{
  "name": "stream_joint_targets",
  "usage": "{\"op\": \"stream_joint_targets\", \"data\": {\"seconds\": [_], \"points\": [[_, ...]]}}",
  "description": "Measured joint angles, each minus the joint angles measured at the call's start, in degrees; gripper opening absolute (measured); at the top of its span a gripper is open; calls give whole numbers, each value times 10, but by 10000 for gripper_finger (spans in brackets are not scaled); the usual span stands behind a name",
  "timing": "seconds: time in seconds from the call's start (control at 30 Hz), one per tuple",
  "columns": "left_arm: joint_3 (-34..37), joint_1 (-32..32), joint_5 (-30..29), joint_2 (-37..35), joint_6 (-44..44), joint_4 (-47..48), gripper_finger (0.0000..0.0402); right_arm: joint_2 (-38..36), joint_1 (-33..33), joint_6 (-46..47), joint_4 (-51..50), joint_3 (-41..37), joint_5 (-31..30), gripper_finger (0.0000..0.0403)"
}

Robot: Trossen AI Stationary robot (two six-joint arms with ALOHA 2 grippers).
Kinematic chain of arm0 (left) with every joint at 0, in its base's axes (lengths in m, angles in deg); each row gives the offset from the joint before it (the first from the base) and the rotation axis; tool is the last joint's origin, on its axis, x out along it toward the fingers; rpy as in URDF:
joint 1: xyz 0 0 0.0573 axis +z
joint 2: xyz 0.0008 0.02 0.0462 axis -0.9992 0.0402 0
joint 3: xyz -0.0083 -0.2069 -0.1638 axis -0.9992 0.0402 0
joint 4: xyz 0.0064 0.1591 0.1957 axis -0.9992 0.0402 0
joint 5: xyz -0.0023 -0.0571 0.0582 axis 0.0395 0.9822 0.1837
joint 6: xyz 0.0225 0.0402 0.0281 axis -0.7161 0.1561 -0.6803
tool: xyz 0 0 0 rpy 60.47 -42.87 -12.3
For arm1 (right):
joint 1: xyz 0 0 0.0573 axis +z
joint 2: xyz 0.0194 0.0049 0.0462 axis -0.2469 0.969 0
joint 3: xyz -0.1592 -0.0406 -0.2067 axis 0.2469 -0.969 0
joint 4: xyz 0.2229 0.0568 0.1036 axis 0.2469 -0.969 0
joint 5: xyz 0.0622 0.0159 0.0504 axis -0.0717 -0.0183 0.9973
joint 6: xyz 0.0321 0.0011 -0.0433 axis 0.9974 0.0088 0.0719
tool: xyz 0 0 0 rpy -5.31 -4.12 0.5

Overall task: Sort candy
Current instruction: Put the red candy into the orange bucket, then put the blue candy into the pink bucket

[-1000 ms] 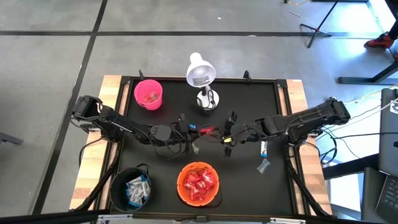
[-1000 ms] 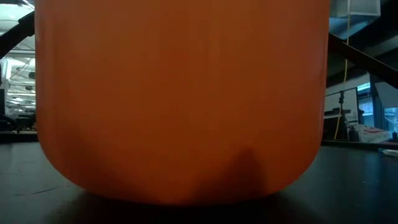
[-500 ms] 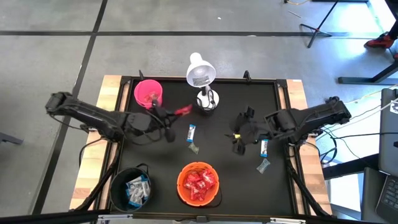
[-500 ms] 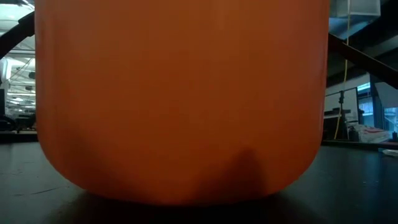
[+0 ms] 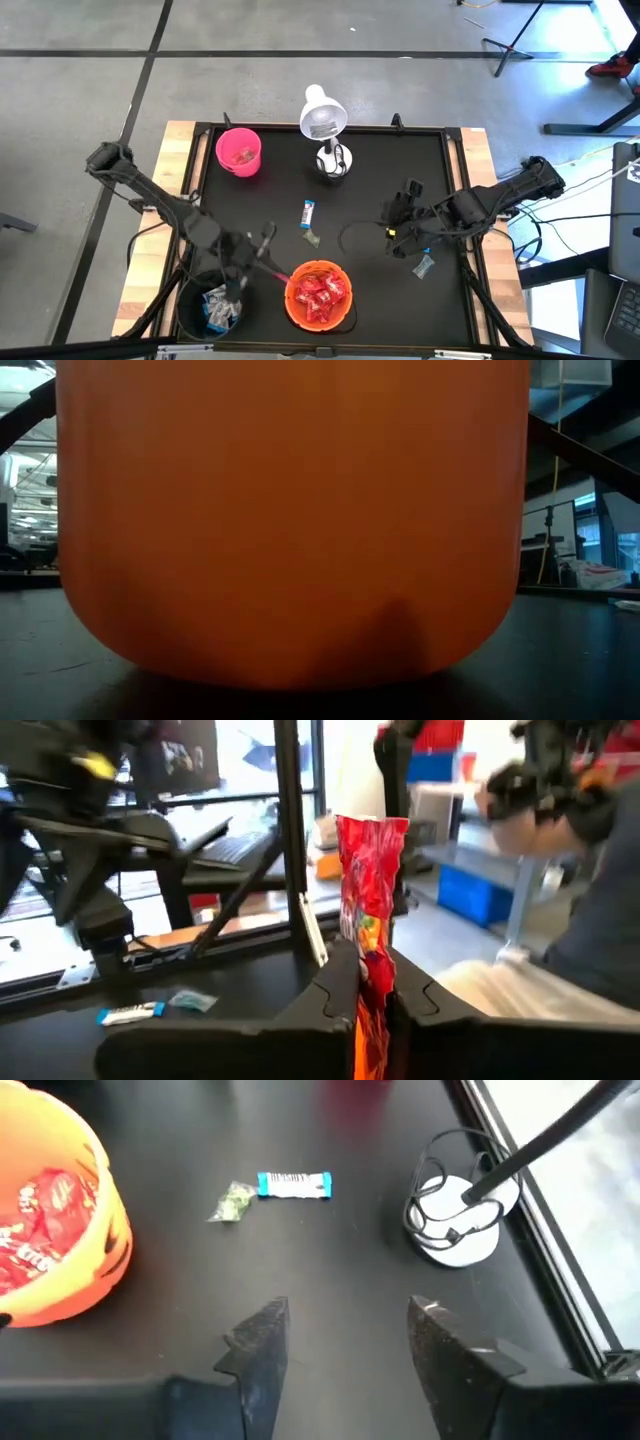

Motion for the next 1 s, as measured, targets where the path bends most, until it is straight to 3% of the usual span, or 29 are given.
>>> {"op": "stream_joint_targets", "data": {"seconds": [0.2,0.5,0.77,1.0], "points": [[-79,-23,-14,113,-45,27,10,-4,-2,7,-30,0,24,194],[-176,20,-9,195,-14,191,70,-6,-2,52,-59,0,96,193],[-180,41,-8,197,-3,214,111,-3,5,101,-105,-6,131,193],[-180,32,-43,144,-6,252,117,-3,59,155,-132,-89,198,193]]}}
